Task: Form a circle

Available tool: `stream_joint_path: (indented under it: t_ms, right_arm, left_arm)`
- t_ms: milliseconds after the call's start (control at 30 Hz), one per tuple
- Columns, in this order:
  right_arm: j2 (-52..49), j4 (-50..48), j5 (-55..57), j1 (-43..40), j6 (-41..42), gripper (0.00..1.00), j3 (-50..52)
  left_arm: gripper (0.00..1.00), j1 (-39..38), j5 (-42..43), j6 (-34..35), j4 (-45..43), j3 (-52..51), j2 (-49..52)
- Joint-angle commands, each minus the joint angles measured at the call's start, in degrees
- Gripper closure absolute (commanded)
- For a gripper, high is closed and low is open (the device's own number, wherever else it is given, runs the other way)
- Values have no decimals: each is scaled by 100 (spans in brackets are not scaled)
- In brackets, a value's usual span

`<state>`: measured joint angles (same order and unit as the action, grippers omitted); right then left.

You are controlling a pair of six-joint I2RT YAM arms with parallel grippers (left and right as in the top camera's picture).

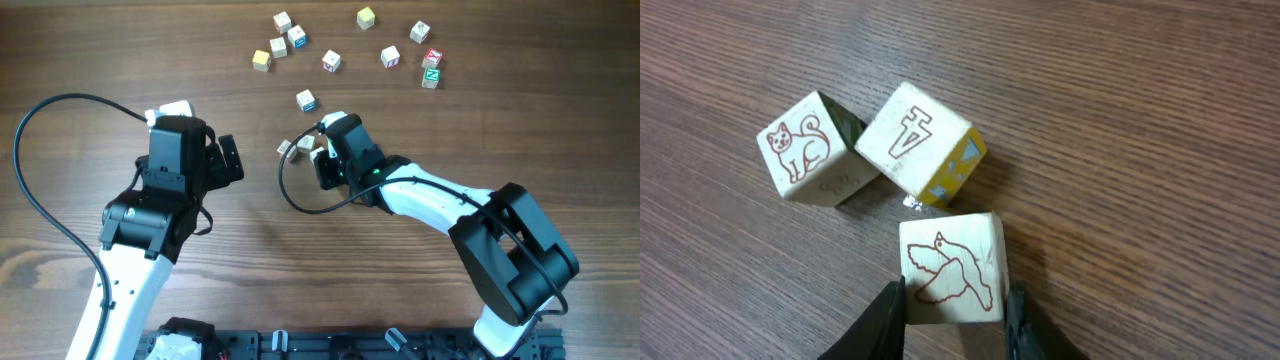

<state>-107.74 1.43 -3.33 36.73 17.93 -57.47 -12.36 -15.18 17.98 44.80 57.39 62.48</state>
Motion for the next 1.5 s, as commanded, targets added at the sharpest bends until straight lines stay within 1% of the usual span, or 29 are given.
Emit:
stream_joint_path:
  t_ms: [0, 67, 367, 633, 1233, 1467]
  right_arm:
    - [7, 74, 181, 15, 153, 73, 13]
    - [7, 111, 420, 15, 369, 73, 13]
    - [7, 72, 411, 17, 365, 72, 13]
    - [7, -13, 177, 17, 308, 73, 13]
    - [7, -79, 175, 17, 330, 72, 13]
    - [7, -76, 177, 17, 529, 72, 13]
  left_arm:
    - [0, 28, -55, 72, -15, -2, 13]
    - [0, 26, -55, 72, -15, -2, 13]
    - [0, 26, -55, 72, -15, -2, 13]
    - [0, 26, -55, 72, -15, -2, 13]
    - [0, 26, -55, 72, -15, -2, 13]
    - [0, 28, -55, 72, -15, -2, 13]
